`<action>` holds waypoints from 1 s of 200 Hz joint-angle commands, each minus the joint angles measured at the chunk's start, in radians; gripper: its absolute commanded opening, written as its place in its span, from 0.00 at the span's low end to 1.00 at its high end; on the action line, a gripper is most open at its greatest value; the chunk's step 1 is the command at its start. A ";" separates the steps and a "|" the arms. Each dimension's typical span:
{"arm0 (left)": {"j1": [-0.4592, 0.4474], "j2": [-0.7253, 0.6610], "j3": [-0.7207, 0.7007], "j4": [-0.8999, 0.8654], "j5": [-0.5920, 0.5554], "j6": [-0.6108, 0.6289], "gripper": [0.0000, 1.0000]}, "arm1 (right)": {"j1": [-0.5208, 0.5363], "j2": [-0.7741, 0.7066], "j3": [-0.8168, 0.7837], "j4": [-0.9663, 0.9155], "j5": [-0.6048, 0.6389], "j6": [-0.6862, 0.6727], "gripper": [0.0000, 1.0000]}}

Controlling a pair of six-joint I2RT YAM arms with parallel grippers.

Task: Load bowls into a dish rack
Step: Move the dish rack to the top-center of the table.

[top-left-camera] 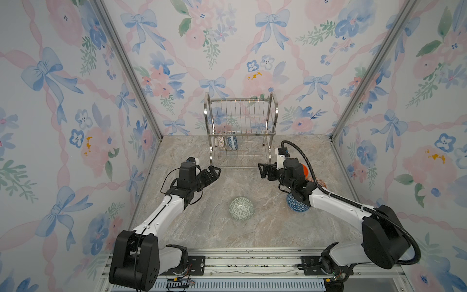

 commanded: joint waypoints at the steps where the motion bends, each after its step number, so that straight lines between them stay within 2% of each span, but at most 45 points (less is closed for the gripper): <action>1: -0.011 -0.012 0.007 -0.020 -0.014 0.020 0.98 | -0.054 0.031 0.002 0.001 0.015 -0.015 0.97; 41: -0.017 0.010 0.011 -0.020 -0.017 0.027 0.98 | -0.073 0.151 0.083 0.014 0.020 -0.068 0.99; 105: -0.017 0.018 0.012 -0.020 -0.022 0.042 0.97 | -0.070 0.301 0.163 0.119 0.064 -0.086 0.70; 156: -0.019 0.022 0.007 -0.020 -0.026 0.045 0.97 | -0.072 0.359 0.179 0.190 0.043 -0.093 0.53; 170: -0.018 0.021 0.007 -0.019 -0.028 0.044 0.97 | -0.072 0.371 0.179 0.205 0.037 -0.097 0.46; 200: -0.019 0.019 0.007 -0.022 -0.029 0.047 0.97 | -0.073 0.379 0.175 0.214 0.024 -0.105 0.38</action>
